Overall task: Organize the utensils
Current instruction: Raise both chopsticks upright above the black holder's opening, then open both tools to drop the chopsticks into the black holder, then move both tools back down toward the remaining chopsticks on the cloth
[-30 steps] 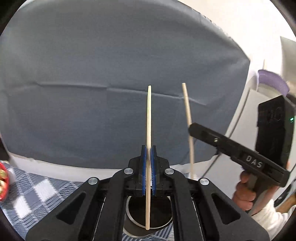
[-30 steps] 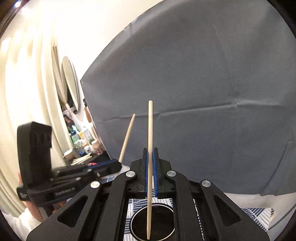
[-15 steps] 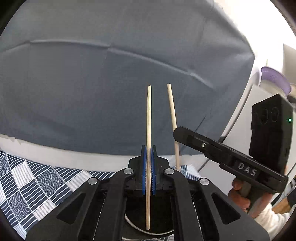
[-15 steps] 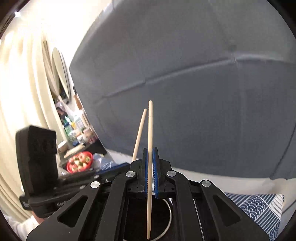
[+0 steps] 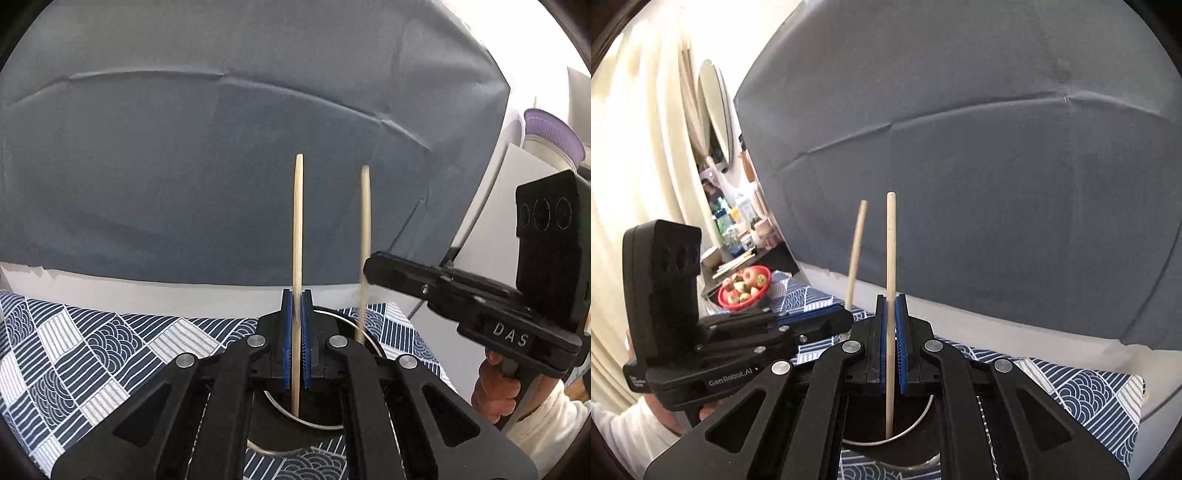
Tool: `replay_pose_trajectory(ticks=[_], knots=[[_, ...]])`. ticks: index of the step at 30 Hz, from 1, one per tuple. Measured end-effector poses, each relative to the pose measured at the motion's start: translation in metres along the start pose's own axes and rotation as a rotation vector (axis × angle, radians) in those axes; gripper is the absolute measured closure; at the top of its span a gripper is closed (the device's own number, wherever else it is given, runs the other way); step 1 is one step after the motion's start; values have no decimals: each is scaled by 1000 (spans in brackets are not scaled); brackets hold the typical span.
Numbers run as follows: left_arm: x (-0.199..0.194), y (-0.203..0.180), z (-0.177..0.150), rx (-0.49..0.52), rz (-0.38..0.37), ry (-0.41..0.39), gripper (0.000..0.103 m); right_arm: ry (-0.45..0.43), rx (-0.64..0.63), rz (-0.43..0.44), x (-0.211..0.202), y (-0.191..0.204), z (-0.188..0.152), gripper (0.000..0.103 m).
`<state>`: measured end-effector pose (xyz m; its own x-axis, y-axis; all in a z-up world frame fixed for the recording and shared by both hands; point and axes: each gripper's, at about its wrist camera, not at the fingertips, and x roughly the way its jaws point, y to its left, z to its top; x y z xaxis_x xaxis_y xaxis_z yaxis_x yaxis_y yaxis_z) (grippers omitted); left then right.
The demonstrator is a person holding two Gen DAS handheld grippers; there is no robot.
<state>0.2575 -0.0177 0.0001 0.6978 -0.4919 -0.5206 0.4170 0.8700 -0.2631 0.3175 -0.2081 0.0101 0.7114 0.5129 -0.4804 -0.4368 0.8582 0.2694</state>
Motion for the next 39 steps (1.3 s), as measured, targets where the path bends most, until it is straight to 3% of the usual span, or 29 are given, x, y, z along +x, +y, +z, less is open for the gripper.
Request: replay_pose_trajectory(ticks=[2,3,4,5,6,7,8,11,25,39], knots=[[-6,-2,0,14,34,-4,91,1,-11,-17,-6,1,-1,92],[-11,-1,-1,17,40,-12,76,1,-23,-35,-10,3,-1,87],[-15,-1,-2,14,52,-17,64,-2,-34,-57,-12,7,0,69],[-21,-1,-2,11,73,-23,47,-10,-39,-80,-16,9,0,44],[-26,-1,-3,9,98,-34,34,-29,-39,-112,-24,11,0,35],[-32,0,-3,4,118,-42,26,-44,-34,-135,-31,11,-1,26],[-39,1,-3,-7,138,-45,15,-50,-29,-147,-37,12,0,21],[-55,0,-4,-12,191,-54,6,-65,-22,-175,-52,16,-2,16],[-112,-36,-26,70,333,-19,6,-65,17,-176,-112,52,-16,10],[-165,-50,-77,32,357,15,6,-36,-9,-190,-160,91,-42,9]])
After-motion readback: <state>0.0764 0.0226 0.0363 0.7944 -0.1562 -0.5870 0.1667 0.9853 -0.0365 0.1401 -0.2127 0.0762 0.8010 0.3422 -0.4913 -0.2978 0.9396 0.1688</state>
